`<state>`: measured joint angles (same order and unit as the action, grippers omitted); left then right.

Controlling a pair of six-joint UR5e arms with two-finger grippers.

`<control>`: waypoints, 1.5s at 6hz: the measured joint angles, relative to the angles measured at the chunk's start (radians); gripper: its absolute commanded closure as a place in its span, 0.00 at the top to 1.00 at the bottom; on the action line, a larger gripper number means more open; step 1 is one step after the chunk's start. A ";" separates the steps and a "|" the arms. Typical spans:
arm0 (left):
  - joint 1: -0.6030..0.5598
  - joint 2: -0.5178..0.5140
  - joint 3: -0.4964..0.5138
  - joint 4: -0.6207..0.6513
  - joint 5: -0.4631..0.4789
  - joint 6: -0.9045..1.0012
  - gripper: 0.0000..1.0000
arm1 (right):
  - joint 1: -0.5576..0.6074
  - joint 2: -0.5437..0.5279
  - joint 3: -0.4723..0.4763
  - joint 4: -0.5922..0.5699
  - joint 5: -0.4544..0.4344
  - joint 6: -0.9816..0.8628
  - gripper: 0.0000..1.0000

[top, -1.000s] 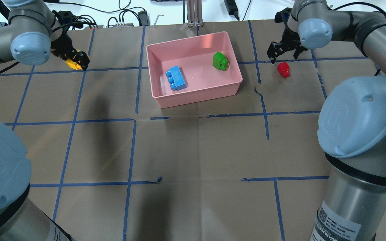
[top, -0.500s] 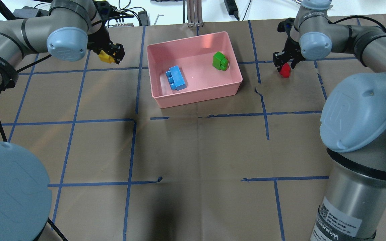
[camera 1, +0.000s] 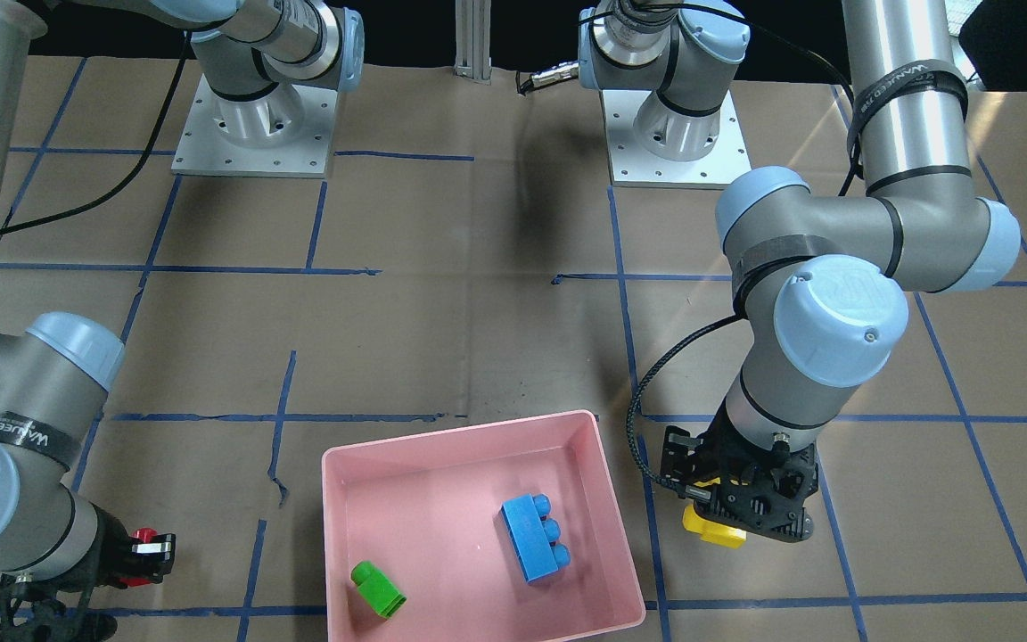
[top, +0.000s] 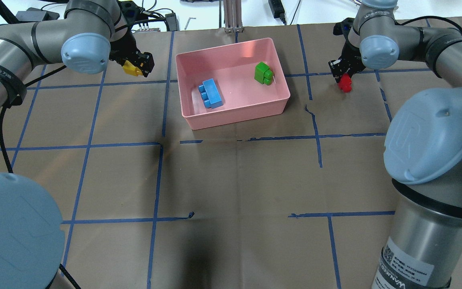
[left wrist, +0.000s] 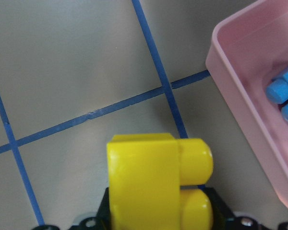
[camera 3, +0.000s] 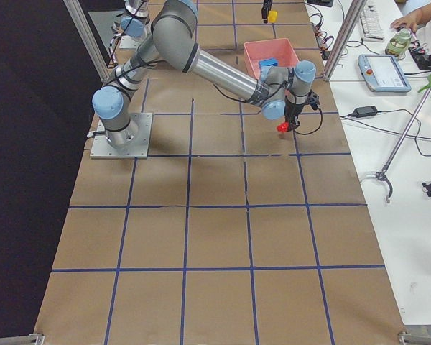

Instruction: Put all blocks into box

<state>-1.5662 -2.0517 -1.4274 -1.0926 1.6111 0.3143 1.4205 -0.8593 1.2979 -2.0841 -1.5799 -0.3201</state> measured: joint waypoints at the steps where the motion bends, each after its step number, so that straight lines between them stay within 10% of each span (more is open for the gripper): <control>1: -0.021 -0.003 0.000 0.000 -0.011 -0.040 0.02 | 0.000 -0.034 -0.001 0.020 0.002 0.006 0.10; 5: -0.183 -0.043 0.075 0.003 -0.064 -0.391 0.05 | 0.001 -0.163 0.000 0.160 0.008 0.053 0.10; 6: -0.209 -0.089 0.086 0.032 -0.073 -0.426 0.83 | 0.001 -0.178 0.001 0.180 0.008 0.060 0.11; 7: -0.224 -0.136 0.091 0.078 -0.075 -0.436 0.99 | 0.002 -0.184 0.001 0.191 0.008 0.071 0.11; 9: -0.229 -0.152 0.093 0.112 -0.070 -0.436 0.99 | 0.004 -0.187 0.001 0.197 0.008 0.081 0.11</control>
<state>-1.7948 -2.2036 -1.3341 -0.9805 1.5411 -0.1219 1.4247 -1.0466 1.2988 -1.8875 -1.5723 -0.2393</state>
